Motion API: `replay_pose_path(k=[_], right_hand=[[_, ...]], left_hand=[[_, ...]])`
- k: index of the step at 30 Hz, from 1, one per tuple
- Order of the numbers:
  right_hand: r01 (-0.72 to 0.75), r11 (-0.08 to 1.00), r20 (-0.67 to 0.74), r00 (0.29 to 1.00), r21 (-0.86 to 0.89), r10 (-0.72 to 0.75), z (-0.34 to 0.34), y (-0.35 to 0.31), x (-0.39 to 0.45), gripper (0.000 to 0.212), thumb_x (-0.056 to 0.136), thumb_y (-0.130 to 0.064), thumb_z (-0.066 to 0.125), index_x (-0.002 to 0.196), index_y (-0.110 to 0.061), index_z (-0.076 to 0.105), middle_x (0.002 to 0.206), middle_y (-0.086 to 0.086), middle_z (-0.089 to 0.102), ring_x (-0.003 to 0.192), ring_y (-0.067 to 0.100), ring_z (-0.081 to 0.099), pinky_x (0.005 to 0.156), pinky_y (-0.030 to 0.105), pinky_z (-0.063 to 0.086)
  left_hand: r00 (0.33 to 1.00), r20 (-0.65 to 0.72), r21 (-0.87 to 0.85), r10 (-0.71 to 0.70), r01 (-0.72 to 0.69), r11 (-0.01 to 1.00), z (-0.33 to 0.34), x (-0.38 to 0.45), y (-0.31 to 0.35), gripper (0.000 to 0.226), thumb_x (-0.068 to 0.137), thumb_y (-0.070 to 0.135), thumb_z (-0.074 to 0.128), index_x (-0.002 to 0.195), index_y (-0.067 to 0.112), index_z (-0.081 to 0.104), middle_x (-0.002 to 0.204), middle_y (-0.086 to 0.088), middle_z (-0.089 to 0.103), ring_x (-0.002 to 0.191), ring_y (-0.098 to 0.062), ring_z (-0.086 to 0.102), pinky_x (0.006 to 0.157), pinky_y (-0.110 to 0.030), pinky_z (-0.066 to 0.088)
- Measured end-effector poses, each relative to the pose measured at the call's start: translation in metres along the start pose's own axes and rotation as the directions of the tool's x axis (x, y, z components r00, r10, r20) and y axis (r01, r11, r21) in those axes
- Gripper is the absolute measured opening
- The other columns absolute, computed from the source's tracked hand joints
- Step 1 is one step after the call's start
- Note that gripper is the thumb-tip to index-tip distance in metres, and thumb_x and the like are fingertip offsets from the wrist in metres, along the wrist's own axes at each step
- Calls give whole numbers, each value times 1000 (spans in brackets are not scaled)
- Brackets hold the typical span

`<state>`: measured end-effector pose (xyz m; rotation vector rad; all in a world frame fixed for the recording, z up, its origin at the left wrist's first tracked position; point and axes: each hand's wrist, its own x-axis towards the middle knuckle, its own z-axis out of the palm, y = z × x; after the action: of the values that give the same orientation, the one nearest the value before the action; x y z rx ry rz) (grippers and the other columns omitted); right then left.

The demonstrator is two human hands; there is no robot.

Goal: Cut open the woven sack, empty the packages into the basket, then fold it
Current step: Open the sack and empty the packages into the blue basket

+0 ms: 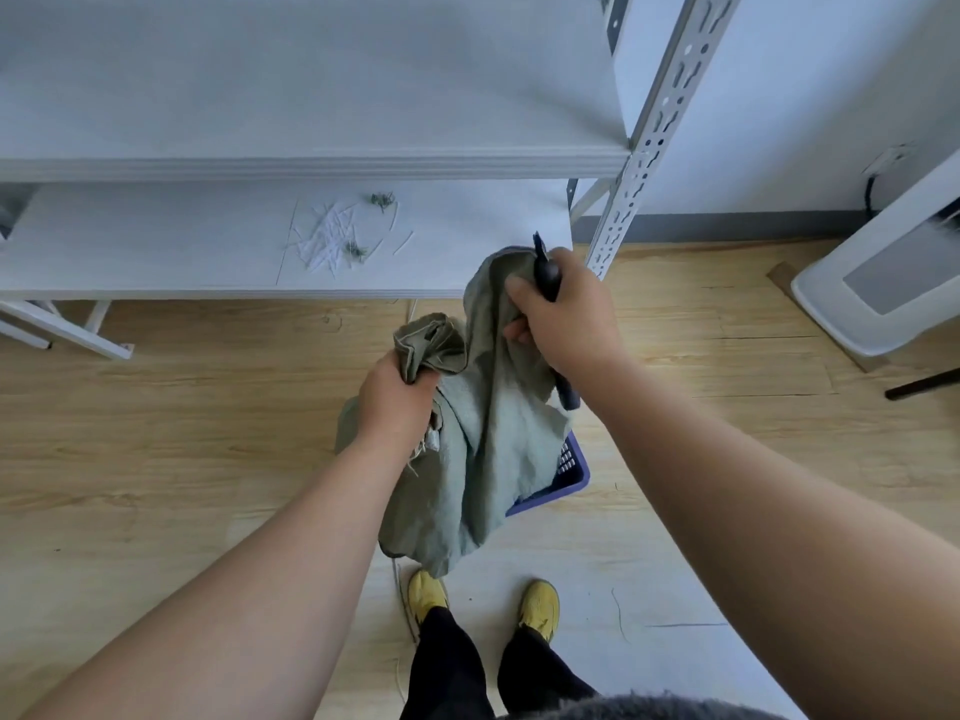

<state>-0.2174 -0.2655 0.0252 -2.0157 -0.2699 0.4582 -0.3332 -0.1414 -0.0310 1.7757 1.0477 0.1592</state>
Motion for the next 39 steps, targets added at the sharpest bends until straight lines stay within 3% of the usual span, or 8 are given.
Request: replay_pose_path(k=[9,12,17,19,25,30,35,39], right_hand=[[-21,992,38,999,121,17,6,12,-4,25,93,-25,61,98,-2,51,85,11,68,71,15,72,70,36,58],[-73,982,95,991,-173,90,7,19,-3,21,94,-30,58,103,-11,55,81,-3,58,81,19,61,71,32,45],[50,998,375,927,-48,-28,20,1,-7,7,92,-30,60,89,-24,57,62,-5,63,55,11,63,65,33,51],[94,994,466,883,-51,-60,20,-4,-5,10,92,-27,61,84,-24,58,62,-7,60,55,9,58,62,29,48],[60,997,241,969,-48,-47,13,10,3,47,80,-32,76,123,-29,58,118,-6,63,71,7,64,55,21,57],[-30,969,426,894,-246,136,38,38,-20,98,67,-32,87,148,-24,33,138,2,53,92,16,63,63,25,57],[14,991,169,986,-135,10,43,28,-20,27,79,-22,75,103,-16,63,82,-5,64,79,20,60,75,36,53],[108,987,143,986,-118,-91,36,8,-9,20,82,-23,70,101,-18,66,81,-3,65,77,22,62,75,38,54]], left_hand=[[997,-59,88,-56,61,994,-10,3,-1,7,84,35,63,90,36,59,87,7,67,87,-26,64,86,-43,53],[997,-57,112,-60,66,992,-11,2,-4,10,80,39,61,89,38,57,89,8,68,86,-25,65,86,-41,53],[941,229,-36,248,-246,969,-8,-3,9,58,62,17,88,105,35,54,99,15,66,92,3,62,75,-13,48],[924,233,-9,303,-310,951,-5,-3,11,45,63,21,87,100,29,62,93,11,70,88,0,66,73,-16,51],[987,-92,-200,-129,109,974,-14,5,12,17,85,36,70,95,25,60,86,9,63,88,-19,61,77,-30,47],[954,46,-379,-298,292,878,-9,4,28,24,81,42,72,90,23,60,82,8,61,74,-10,55,75,-30,42],[989,-3,-376,-147,135,917,-8,-1,47,13,83,35,73,81,25,65,80,7,68,75,-11,64,67,-26,51],[996,-16,-399,-83,70,914,-16,7,64,22,81,34,74,96,20,69,88,7,71,85,-11,68,71,-25,51]])
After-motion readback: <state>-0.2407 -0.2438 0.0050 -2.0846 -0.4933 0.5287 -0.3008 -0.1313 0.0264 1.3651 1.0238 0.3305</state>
